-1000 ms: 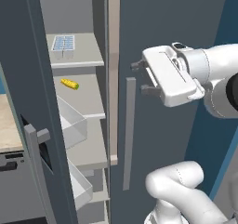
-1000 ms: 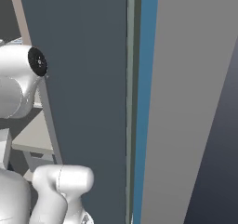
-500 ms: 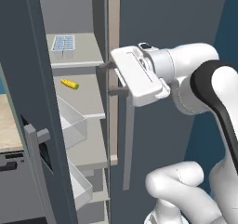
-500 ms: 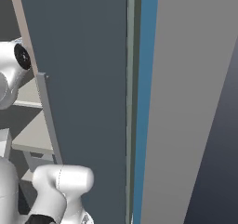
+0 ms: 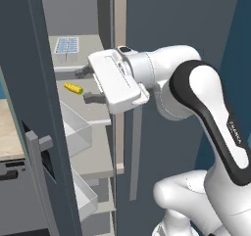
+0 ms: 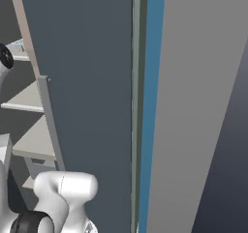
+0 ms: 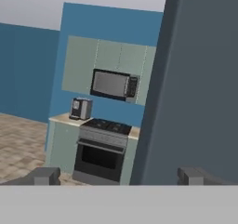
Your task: Open the freezer door, pick up the ice cube tray from the freezer, and place it on the dining counter.
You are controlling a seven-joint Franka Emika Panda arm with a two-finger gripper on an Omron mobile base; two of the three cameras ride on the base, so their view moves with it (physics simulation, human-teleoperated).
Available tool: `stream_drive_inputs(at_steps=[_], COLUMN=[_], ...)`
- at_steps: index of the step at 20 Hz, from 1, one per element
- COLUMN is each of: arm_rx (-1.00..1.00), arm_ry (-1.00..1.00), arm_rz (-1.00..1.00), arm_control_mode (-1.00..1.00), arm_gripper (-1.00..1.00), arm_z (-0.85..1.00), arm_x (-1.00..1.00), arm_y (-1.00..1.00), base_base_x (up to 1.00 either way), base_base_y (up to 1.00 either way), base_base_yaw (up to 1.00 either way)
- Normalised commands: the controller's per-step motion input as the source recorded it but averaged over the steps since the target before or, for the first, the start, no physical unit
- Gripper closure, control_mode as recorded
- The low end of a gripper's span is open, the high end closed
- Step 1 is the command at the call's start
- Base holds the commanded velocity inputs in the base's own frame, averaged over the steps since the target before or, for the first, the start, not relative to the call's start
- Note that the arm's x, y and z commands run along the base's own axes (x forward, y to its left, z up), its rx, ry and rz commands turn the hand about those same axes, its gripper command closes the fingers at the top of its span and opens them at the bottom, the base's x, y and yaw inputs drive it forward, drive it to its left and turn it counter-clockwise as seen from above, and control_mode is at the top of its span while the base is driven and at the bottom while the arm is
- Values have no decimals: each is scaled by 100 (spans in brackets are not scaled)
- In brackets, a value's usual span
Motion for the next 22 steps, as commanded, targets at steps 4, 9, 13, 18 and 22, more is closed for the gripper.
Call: stream_drive_inputs(at_steps=[4,9,13,18,22], arm_rx=[0,0,0,0,0], arm_ry=[0,0,0,0,0], arm_rz=[6,11,12,5,0], arm_control_mode=[-100,-100,-100,-100,-100], arm_gripper=[-100,-100,-100,-100,-100], arm_z=[0,0,0,-3,-11], arm_x=[10,20,23,27,20], arm_y=[14,0,0,15,41], base_base_x=[0,0,0,0,0], base_base_y=[0,0,0,0,0], base_base_yaw=[0,0,0,0,0])
